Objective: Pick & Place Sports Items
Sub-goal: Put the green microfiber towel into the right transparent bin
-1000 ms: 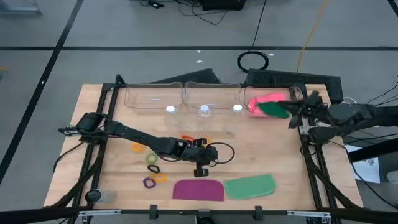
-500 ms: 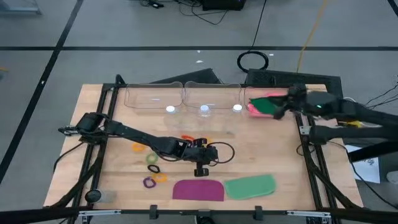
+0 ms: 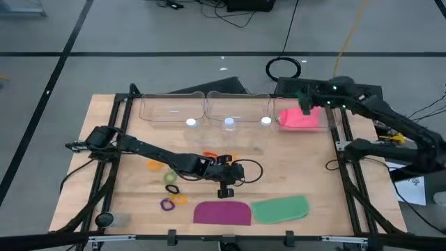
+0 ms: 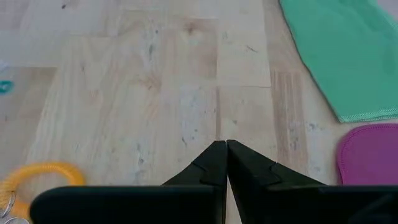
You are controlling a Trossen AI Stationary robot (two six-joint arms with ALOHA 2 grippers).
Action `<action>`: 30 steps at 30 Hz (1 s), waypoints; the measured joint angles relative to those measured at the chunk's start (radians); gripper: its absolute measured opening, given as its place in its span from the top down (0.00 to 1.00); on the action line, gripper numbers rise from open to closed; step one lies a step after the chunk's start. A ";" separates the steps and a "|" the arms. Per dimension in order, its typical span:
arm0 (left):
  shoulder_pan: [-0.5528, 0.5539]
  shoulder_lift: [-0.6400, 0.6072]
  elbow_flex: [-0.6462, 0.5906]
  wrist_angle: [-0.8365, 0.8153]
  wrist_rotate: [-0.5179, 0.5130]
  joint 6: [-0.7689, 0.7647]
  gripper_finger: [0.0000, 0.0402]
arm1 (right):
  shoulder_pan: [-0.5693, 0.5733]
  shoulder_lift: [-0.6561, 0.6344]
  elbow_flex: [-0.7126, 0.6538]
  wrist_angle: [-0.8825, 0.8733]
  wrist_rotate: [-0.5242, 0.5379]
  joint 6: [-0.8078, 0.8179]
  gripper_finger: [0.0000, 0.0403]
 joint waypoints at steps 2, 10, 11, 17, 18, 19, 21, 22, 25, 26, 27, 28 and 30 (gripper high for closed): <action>0.000 0.000 0.000 0.000 0.000 0.001 0.98 | -0.007 0.037 0.000 -0.008 -0.001 -0.006 1.00; 0.000 0.000 0.000 0.000 -0.001 0.011 0.98 | 0.018 0.145 -0.066 0.040 -0.169 0.053 1.00; 0.000 0.000 0.000 0.000 -0.001 0.011 0.98 | 0.018 0.153 -0.075 0.050 -0.195 0.063 1.00; 0.000 0.000 0.000 0.000 -0.001 0.023 0.98 | 0.026 0.155 -0.113 0.113 -0.264 0.105 1.00; 0.000 0.000 0.000 0.000 -0.001 0.023 0.98 | 0.030 0.148 -0.113 0.121 -0.265 0.110 1.00; 0.000 0.000 0.000 0.000 -0.001 0.023 0.98 | 0.035 0.140 -0.113 0.131 -0.269 0.115 1.00; 0.000 0.000 0.000 0.000 -0.001 0.025 0.98 | 0.045 0.124 -0.113 0.162 -0.298 0.132 1.00; 0.000 0.000 0.000 0.000 -0.001 0.027 0.98 | 0.049 0.116 -0.113 0.177 -0.321 0.140 1.00; 0.000 0.000 0.000 0.000 -0.001 0.030 0.98 | 0.065 0.094 -0.113 0.204 -0.342 0.149 1.00; 0.000 0.000 0.000 0.000 -0.001 0.030 0.98 | 0.071 0.091 -0.113 0.203 -0.336 0.149 1.00; 0.000 0.000 0.000 0.000 -0.001 0.029 0.98 | 0.076 0.089 -0.113 0.196 -0.322 0.148 1.00; 0.000 0.000 0.000 0.000 -0.001 0.029 0.98 | 0.078 0.089 -0.113 0.181 -0.304 0.142 1.00; 0.000 0.000 0.000 0.000 -0.001 0.028 0.98 | 0.080 0.091 -0.115 0.127 -0.245 0.119 1.00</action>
